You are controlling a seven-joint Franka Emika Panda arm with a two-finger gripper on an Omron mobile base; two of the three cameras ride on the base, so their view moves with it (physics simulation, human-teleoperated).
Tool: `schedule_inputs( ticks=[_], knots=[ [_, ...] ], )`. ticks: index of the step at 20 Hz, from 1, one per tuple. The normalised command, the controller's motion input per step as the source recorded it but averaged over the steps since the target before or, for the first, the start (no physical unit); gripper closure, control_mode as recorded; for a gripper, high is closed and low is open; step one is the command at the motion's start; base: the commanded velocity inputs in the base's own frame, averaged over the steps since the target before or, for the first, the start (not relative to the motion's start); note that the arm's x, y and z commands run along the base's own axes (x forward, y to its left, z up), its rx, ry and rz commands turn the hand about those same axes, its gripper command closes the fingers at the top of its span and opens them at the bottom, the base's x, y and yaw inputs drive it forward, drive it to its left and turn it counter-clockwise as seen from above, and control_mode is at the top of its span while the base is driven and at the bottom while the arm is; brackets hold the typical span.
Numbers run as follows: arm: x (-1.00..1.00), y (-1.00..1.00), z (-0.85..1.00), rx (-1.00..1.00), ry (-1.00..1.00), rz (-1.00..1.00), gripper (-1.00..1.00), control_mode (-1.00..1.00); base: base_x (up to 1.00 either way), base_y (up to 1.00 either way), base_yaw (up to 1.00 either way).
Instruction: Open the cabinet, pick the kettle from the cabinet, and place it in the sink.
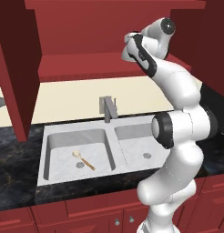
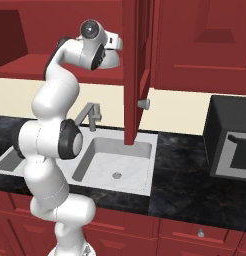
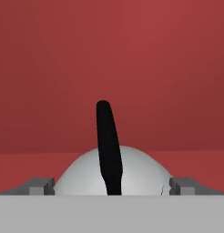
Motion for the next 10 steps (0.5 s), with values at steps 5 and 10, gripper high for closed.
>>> schedule_inputs(
  ticks=[5, 10],
  knots=[
    [0.15, 0.0, 0.0, 0.0, -0.01, 0.0, -1.0, -1.0, 0.0, 0.0, 0.0],
    [0.12, 0.0, 0.01, 0.0, -0.02, 0.01, -1.0, -1.0, 0.0, 0.0, 0.0]
  ],
)
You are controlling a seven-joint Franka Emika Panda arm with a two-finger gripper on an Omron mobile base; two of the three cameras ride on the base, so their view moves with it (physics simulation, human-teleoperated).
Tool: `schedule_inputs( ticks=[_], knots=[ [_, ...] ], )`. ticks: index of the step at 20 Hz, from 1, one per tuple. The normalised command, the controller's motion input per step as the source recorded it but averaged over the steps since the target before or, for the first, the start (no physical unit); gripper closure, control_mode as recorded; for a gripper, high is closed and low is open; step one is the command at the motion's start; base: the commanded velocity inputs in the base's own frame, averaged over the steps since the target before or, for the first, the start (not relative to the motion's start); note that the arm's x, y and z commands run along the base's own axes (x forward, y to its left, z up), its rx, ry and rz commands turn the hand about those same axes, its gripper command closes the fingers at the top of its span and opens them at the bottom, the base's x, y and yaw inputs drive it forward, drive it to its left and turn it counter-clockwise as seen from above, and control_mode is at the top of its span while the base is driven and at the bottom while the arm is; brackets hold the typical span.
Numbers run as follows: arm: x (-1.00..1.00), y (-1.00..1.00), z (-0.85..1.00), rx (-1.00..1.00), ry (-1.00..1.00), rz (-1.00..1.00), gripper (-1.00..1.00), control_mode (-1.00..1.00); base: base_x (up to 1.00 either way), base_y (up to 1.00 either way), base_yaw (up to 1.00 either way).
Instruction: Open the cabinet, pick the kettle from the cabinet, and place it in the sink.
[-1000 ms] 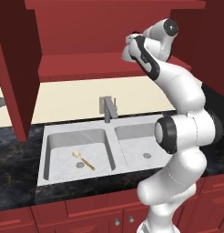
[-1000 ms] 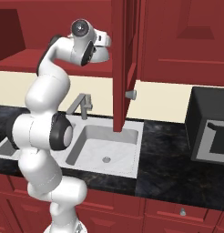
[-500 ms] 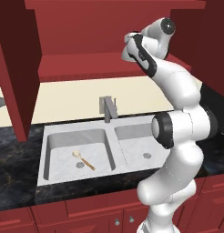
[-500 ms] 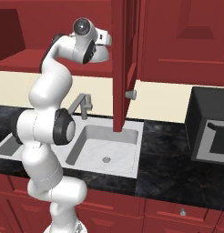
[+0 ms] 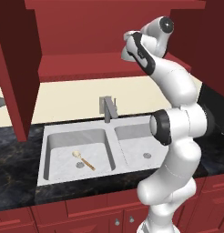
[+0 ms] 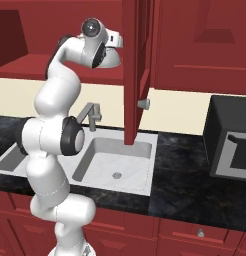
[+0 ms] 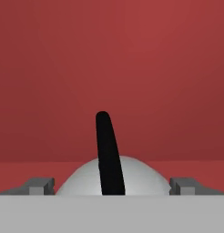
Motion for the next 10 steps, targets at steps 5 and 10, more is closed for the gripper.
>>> schedule_inputs(
  ticks=[5, 10],
  knots=[
    [0.13, -0.01, 0.0, 0.0, 0.0, 0.01, -1.0, -1.0, 0.0, 0.0, 0.0],
    [0.15, -0.04, 0.0, 0.0, 0.0, 0.0, -1.0, -1.0, 0.0, 0.0, 0.0]
  ],
)
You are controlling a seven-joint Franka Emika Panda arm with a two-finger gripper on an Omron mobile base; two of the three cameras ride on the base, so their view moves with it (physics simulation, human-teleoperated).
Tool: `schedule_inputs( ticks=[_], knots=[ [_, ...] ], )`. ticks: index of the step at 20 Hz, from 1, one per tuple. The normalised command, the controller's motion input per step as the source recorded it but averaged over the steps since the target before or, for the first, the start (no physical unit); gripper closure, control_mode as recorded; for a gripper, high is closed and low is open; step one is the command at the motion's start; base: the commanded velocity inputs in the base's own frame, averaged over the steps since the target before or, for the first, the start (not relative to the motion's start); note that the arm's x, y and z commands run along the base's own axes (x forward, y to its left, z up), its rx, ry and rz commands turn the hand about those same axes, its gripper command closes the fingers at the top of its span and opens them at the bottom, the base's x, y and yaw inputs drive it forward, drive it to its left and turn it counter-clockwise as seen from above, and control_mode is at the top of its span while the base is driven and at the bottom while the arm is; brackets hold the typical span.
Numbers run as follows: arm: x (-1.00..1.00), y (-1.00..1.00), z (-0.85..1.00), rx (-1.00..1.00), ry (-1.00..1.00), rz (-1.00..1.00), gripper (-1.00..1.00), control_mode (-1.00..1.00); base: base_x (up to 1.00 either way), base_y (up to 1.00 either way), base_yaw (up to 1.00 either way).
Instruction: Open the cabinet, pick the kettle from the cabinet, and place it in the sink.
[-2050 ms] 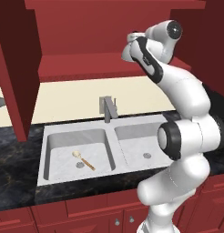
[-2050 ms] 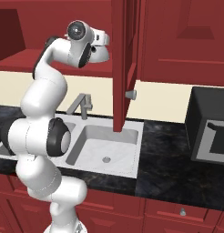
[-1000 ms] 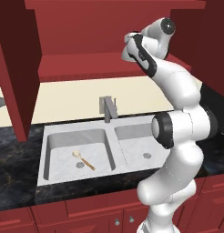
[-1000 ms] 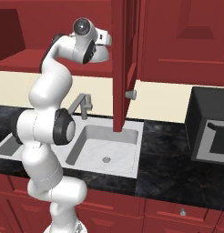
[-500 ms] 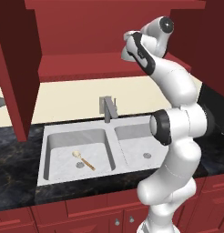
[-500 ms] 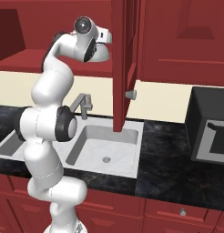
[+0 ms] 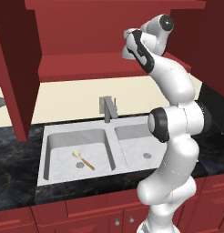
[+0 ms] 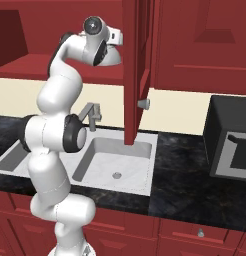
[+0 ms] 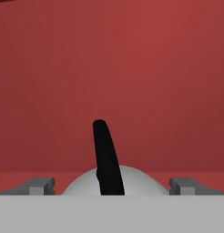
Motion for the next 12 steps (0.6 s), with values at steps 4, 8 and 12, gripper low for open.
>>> schedule_inputs(
  ticks=[4, 8, 12],
  knots=[
    [0.02, -0.01, -0.12, 0.0, 0.0, 0.01, -1.0, -1.0, 0.0, 0.0, 0.0],
    [0.0, 0.02, -0.23, 0.0, 0.04, 0.0, 1.0, -1.0, 0.0, 0.0, 0.0],
    [0.0, 0.03, -0.23, 0.0, 0.01, 0.0, 1.0, -1.0, 0.0, 0.0, 0.0]
  ],
)
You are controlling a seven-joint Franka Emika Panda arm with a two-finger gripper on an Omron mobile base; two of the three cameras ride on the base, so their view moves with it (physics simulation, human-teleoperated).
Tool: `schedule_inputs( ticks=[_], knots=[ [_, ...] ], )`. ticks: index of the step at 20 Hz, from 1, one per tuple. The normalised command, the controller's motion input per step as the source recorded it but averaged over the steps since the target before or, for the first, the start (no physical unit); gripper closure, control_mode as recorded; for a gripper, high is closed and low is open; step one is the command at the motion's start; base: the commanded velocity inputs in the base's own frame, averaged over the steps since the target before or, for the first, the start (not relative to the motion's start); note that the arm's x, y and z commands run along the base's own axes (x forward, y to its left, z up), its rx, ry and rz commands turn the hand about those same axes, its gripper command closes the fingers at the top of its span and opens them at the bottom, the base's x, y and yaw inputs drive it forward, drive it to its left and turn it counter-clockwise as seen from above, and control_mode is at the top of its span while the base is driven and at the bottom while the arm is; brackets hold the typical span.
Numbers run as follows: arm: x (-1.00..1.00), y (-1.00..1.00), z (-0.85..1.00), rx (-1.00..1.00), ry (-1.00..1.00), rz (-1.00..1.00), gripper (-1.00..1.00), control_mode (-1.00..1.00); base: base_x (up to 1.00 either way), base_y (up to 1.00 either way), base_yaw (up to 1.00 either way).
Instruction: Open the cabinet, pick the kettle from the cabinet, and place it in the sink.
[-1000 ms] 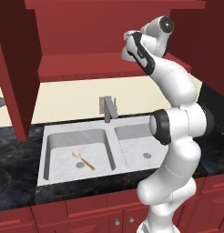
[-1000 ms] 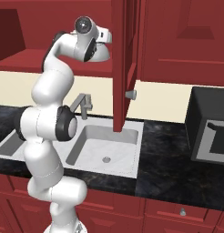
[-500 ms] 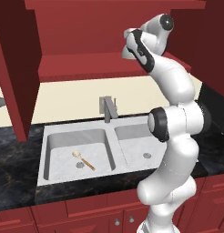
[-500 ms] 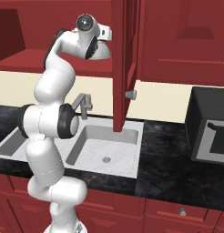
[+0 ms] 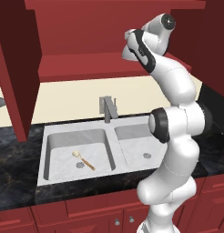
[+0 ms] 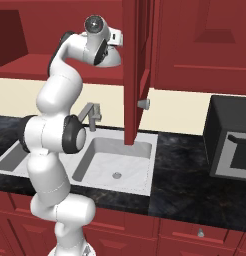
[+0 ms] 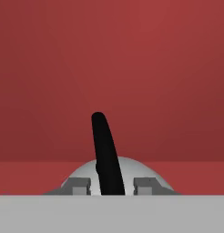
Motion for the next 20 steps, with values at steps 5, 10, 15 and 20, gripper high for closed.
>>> schedule_inputs(
  ticks=[5, 10, 15, 20],
  knots=[
    [0.01, 0.02, -0.2, 0.0, 0.0, 0.0, 1.0, -1.0, 0.0, 0.0, 0.0],
    [-0.01, 0.05, -0.12, 0.0, -0.03, 0.0, 1.0, -1.0, 0.0, 0.0, 0.0],
    [-0.1, 0.01, -0.04, 0.01, -0.02, 0.01, 1.0, -1.0, 0.0, 0.0, 0.0],
    [-0.39, -0.01, 0.02, 0.02, 0.0, 0.03, 1.0, -1.0, 0.0, 0.0, 0.0]
  ],
)
